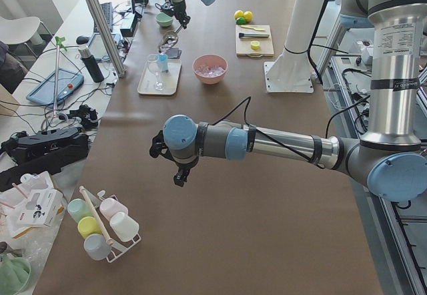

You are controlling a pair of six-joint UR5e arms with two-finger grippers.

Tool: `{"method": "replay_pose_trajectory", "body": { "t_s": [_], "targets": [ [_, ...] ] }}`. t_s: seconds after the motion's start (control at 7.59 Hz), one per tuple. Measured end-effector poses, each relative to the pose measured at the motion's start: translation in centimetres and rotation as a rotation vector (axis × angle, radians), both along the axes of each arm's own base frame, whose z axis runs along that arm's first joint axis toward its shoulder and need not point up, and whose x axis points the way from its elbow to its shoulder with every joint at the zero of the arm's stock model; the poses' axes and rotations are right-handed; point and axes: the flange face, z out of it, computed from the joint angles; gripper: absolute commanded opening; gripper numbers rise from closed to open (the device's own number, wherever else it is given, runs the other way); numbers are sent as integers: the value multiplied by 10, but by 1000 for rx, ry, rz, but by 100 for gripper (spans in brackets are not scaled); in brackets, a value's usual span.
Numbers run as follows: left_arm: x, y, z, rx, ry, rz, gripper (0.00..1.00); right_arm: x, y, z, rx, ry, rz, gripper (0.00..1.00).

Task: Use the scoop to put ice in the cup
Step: 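Tilt the scoop with the right gripper to pour ice into the blue cup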

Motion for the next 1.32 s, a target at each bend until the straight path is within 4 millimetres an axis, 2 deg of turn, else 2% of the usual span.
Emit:
{"method": "replay_pose_trajectory", "body": {
  "t_s": [0.26,0.66,0.92,1.32],
  "targets": [
    [-15,5,15,-20,-91,-28,99,-2,-7,-4,-7,18,-16,0],
    [-22,6,18,-20,-131,-41,99,-5,-10,-9,-6,48,-69,0],
    [-22,6,25,-28,-133,-38,99,-4,-9,-20,-7,70,-102,0],
    [-21,2,32,-40,-133,-34,99,-2,-9,-23,0,92,-115,0]
  ]
}}
